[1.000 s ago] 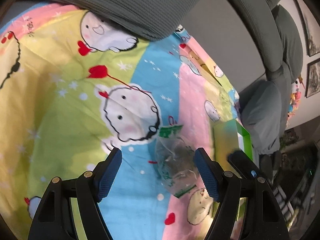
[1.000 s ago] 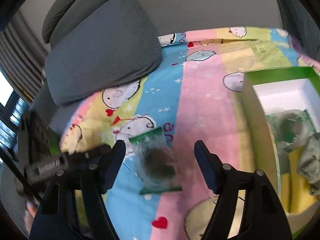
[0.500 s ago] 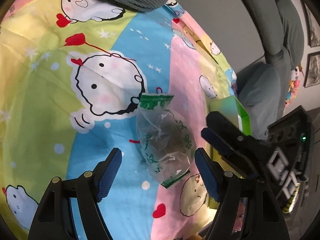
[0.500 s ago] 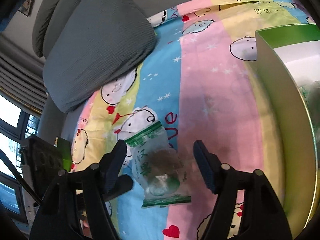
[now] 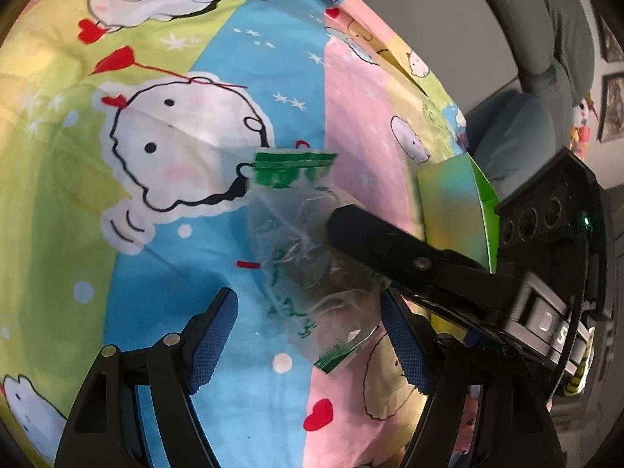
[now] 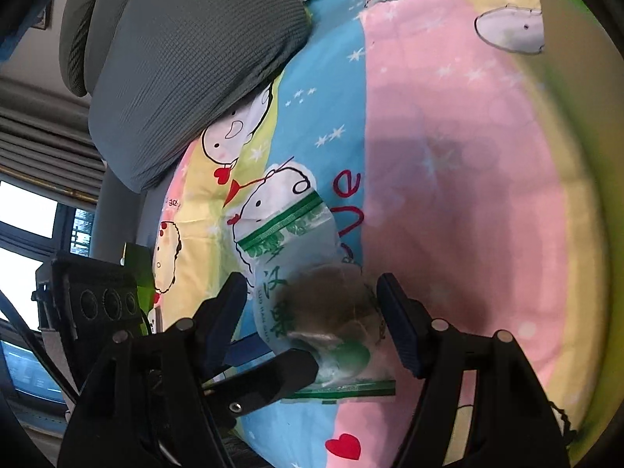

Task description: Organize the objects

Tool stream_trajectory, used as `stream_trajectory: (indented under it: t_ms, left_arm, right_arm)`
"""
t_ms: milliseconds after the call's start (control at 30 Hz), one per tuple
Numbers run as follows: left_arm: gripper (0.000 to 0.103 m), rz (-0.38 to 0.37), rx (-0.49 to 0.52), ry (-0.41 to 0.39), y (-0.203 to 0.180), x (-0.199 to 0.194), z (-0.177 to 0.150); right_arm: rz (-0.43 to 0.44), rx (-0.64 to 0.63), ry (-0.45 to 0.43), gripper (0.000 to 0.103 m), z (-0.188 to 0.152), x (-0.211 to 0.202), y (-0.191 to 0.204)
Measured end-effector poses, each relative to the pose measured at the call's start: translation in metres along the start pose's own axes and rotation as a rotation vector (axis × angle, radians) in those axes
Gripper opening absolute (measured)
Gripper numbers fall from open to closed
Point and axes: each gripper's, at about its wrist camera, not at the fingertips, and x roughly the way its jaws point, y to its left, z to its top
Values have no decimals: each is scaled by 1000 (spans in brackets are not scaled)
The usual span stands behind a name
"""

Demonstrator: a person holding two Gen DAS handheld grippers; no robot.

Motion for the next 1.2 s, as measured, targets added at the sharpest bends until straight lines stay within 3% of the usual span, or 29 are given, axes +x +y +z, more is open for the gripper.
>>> stream_trajectory:
  t_ms: [167,367,867,1200]
  left_arm:
    - [66,-24,33,0,-5,4,0]
    - [63,-26,101,-49,-25,-3,-4]
    - [63,-175,370,-305,-105,-47,-32]
    - [63,-286,496,-372,-146,-45,-35]
  right_arm:
    - [43,21,16,53,-2,5,-5]
    - [54,27,-21,52,-6,-8,-3]
    - [8,-95,-385,54,-36,-113,34]
    - [-53,-136,-573,54,-55,-169,34]
